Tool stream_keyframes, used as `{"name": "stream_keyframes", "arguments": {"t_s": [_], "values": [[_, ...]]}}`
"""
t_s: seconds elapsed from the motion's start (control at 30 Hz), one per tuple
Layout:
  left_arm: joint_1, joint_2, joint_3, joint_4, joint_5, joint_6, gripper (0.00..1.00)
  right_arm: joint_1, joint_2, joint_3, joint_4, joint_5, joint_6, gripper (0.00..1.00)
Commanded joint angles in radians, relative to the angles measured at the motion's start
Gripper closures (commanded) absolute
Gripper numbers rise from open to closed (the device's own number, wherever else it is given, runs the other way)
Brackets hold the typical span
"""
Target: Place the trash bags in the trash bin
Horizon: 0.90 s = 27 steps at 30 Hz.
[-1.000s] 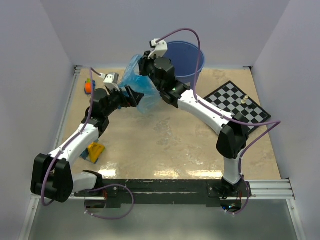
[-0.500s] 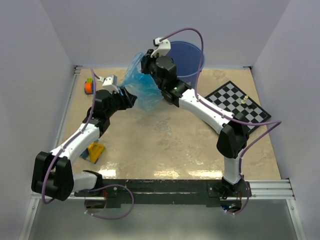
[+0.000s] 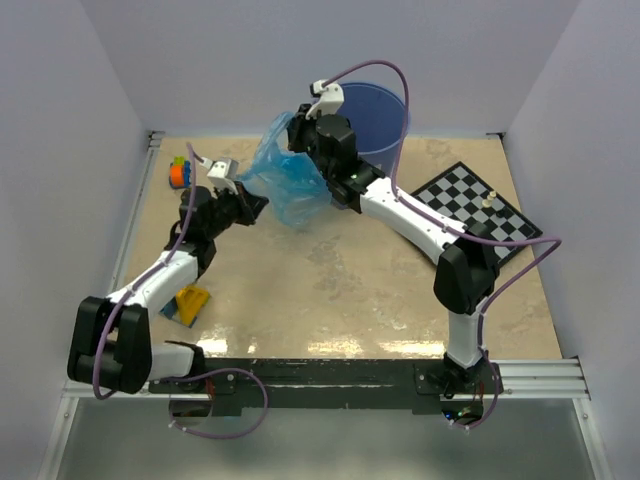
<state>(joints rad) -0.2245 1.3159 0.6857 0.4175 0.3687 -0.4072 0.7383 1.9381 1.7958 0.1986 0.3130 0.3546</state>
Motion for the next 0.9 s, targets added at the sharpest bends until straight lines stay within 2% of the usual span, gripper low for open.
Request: {"name": "stream_keyframes", "arguments": {"t_s": [0.0, 0.1, 0.17, 0.27, 0.33, 0.4, 0.53, 0.63, 0.73, 0.87], "values": [[0.144, -0.107, 0.032, 0.023, 0.074, 0.11, 1.0, -0.065, -0.065, -0.058, -0.008, -0.13, -0.064, 1.0], [0.204, -0.139, 0.092, -0.041, 0.088, 0.178, 1.0, -0.1, -0.088, -0.076, -0.051, -0.308, -0.146, 1.0], [0.22, -0.142, 0.159, -0.13, 0.125, 0.266, 1.0, -0.111, -0.088, -0.056, -0.118, -0.368, -0.221, 1.0], [0.218, -0.123, 0.3, -0.34, 0.252, 0.402, 1.0, -0.142, -0.073, -0.003, -0.197, -0.48, -0.273, 1.0], [0.218, -0.119, 0.345, -0.475, 0.28, 0.471, 1.0, -0.143, -0.056, 0.022, -0.258, -0.511, -0.295, 1.0], [0.22, -0.119, 0.354, -0.526, 0.277, 0.475, 1.0, -0.143, -0.018, 0.059, -0.31, -0.529, -0.293, 1.0], [0.22, -0.087, 0.356, -0.476, 0.188, 0.475, 1.0, -0.143, 0.034, 0.091, -0.289, -0.54, -0.301, 1.0], [0.223, 0.0, 0.452, -0.451, 0.096, 0.472, 1.0, -0.143, 0.137, 0.268, -0.301, -0.532, -0.338, 1.0], [0.263, 0.138, 0.645, -0.444, 0.018, 0.502, 1.0, -0.145, 0.284, 0.532, -0.289, -0.471, -0.408, 1.0], [0.277, 0.297, 1.045, -0.456, -0.05, 0.512, 1.0, -0.145, 0.447, 0.837, -0.089, -0.343, -0.483, 1.0]]}}
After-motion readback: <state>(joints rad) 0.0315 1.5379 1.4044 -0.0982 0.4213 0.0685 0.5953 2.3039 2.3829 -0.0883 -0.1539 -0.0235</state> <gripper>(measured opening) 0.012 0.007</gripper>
